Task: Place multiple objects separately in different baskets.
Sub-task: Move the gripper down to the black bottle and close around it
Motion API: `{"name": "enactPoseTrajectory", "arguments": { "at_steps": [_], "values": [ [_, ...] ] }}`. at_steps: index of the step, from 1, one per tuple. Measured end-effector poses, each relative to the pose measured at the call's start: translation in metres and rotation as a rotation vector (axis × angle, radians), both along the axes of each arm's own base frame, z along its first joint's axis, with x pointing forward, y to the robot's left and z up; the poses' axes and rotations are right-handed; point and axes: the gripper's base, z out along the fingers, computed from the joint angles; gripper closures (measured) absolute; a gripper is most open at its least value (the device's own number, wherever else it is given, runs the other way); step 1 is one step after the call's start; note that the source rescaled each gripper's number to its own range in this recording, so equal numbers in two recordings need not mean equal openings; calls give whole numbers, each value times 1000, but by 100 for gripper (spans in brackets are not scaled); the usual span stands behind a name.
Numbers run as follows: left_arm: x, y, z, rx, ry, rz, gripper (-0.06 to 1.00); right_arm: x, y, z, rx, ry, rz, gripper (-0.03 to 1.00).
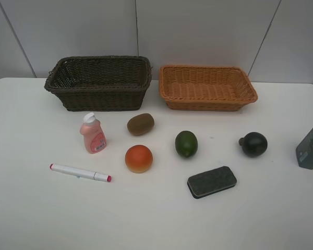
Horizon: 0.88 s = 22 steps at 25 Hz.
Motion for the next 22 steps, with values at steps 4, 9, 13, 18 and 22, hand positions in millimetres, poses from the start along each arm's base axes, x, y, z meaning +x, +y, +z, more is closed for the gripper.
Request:
{"name": "enactPoseTrajectory", "arguments": {
  "at_steps": [4, 9, 13, 18, 22],
  "values": [
    [0, 0, 0, 0, 0, 0, -6, 36, -4, 14, -32, 90, -8, -3],
    [0, 0, 0, 0, 0, 0, -6, 90, -12, 18, -92, 249, -45, -3],
    [0, 0, 0, 0, 0, 0, -6, 132, -17, 9, -147, 362, -49, -3],
    [0, 0, 0, 0, 0, 0, -6, 176, -20, -13, -162, 483, -38, -3],
    [0, 0, 0, 0, 0, 0, -6, 193, -36, -34, -121, 554, -96, -3]
  ]
}}
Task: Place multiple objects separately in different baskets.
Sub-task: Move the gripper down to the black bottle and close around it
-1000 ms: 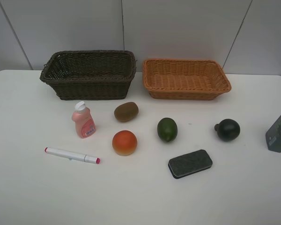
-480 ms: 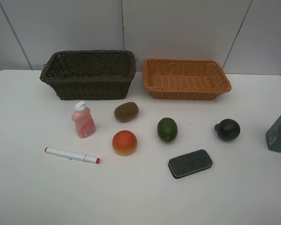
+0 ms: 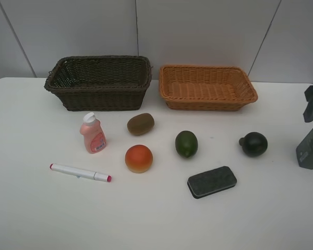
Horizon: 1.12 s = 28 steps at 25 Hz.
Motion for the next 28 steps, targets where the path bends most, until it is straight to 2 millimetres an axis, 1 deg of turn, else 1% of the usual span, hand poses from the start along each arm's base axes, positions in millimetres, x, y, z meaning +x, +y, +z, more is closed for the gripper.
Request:
{"name": "enactPoseTrajectory", "arguments": {
  "at_steps": [3, 7, 15, 18, 22, 28],
  "values": [
    [0, 0, 0, 0, 0, 0, -6, 6, -16, -13, 8, 31, -61, -3],
    [0, 0, 0, 0, 0, 0, -6, 9, -29, -18, 9, 23, -103, -3],
    [0, 0, 0, 0, 0, 0, -6, 12, -33, -20, 8, -3, -107, -3],
    [0, 0, 0, 0, 0, 0, -6, 18, -37, -32, 13, 33, -109, -1],
    [0, 0, 0, 0, 0, 0, -6, 29, -44, -57, 25, 83, -107, -1],
    [0, 0, 0, 0, 0, 0, -6, 38, -46, -82, 39, 128, -100, 0]
  ]
}}
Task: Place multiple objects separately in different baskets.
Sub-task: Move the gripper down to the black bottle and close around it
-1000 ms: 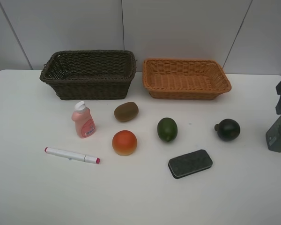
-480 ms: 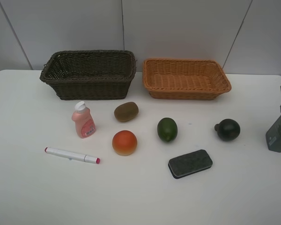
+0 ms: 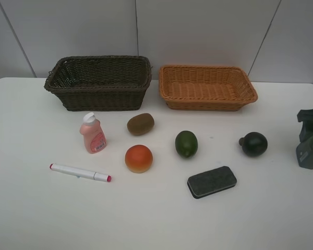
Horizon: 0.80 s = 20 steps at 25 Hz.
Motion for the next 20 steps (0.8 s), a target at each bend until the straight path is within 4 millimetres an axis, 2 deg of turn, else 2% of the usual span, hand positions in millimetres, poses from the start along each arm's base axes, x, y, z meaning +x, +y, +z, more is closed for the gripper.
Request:
{"name": "enactPoseTrajectory", "arguments": {
  "at_steps": [10, 12, 14, 15, 17, 20],
  "values": [
    [0, 0, 0, 0, 0, 0, -6, 1, 0, -4, 2, 5, 1, 0],
    [0, 0, 0, 0, 0, 0, -6, 1, 0, -4, 2, 5, 1, 4],
    [0, 0, 0, 0, 0, 0, -6, 1, 0, -4, 2, 5, 1, 22],
    [0, 0, 0, 0, 0, 0, -6, 1, 0, -4, 2, 5, 1, 42],
    [0, 0, 0, 0, 0, 0, -6, 1, 0, -4, 7, 4, -3, 96],
    [0, 0, 0, 0, 0, 0, -6, 1, 0, -4, 7, 5, -3, 95]
  ]
}}
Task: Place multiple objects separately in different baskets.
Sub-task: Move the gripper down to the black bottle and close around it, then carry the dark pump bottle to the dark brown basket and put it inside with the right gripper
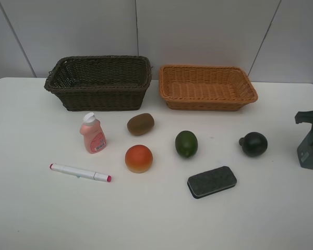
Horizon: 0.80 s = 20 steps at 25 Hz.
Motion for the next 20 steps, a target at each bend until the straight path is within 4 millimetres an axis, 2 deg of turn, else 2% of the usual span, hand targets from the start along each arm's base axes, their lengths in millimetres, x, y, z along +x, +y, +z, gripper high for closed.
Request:
{"name": "enactPoseTrajectory", "arguments": {
  "at_steps": [15, 17, 20],
  "values": [
    [0, 0, 0, 0, 0, 0, -6, 0, 1, 4, 9, 5, -12, 95],
    [0, 0, 0, 0, 0, 0, -6, 0, 1, 15, 16, -13, -26, 96],
    [0, 0, 0, 0, 0, 0, -6, 2, 4, 45, 11, -79, -32, 96]
  ]
}}
